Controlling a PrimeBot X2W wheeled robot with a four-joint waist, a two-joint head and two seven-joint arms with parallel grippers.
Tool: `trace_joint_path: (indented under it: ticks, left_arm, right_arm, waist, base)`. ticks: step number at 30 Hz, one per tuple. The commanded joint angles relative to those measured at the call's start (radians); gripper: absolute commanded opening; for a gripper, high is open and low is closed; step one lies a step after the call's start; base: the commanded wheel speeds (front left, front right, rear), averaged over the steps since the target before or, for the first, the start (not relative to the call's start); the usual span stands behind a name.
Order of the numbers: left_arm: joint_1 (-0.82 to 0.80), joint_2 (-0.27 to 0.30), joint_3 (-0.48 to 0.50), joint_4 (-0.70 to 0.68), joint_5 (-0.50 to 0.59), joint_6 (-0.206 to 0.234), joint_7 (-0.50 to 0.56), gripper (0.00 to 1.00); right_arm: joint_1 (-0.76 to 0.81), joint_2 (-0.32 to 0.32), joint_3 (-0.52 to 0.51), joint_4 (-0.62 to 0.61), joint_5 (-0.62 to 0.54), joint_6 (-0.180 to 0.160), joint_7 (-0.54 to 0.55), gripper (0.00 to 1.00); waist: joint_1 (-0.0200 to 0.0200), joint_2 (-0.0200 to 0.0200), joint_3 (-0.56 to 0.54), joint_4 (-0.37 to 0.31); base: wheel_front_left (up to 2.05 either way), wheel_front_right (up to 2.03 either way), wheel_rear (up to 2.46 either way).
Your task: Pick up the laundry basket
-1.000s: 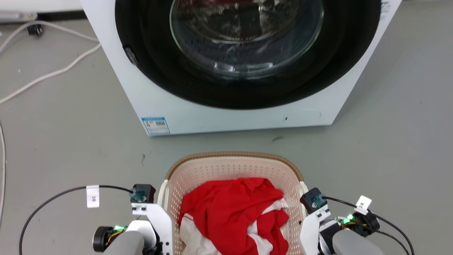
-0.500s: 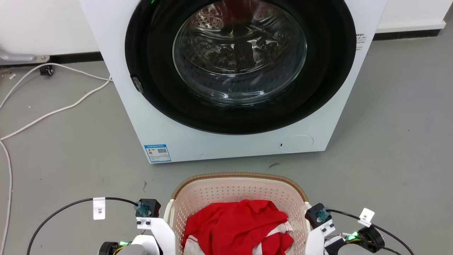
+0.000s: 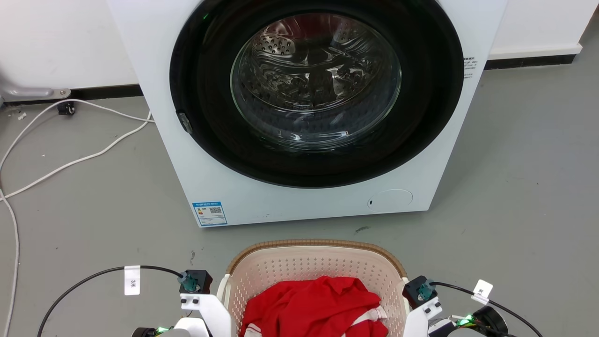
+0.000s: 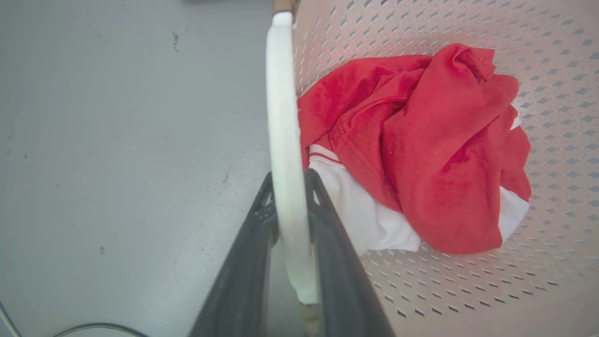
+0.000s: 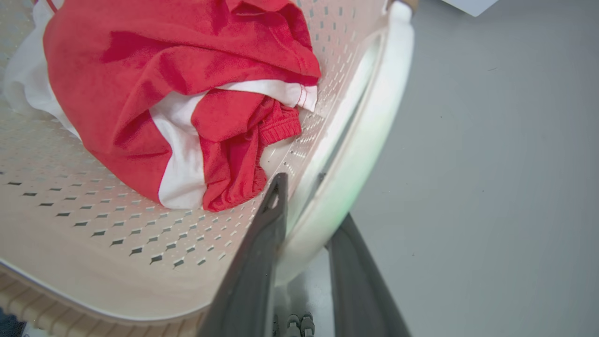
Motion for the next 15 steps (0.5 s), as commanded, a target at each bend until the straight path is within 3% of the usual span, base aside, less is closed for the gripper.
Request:
trace_joint_path:
  ticks: [1, 15]
  left_arm:
    - [0.005, 0.006, -0.010, -0.006, -0.006, -0.001, -0.002, 0.00]
    - [0.006, 0.009, -0.047, -0.004, -0.047, -0.001, -0.007, 0.00]
  right_arm:
    - [0.011, -0.002, 0.019, -0.009, 0.010, 0.004, 0.003, 0.00]
    - [-0.001, -0.011, 0.082, 0.001, 0.075, 0.004, -0.003, 0.00]
  waist:
    - [0.0001, -0.0001, -0.003, 0.000]
    - [0.0001, -0.0001, -0.011, 0.003]
  base:
    - [0.00, 0.00, 0.00]
    - [0.00, 0.00, 0.00]
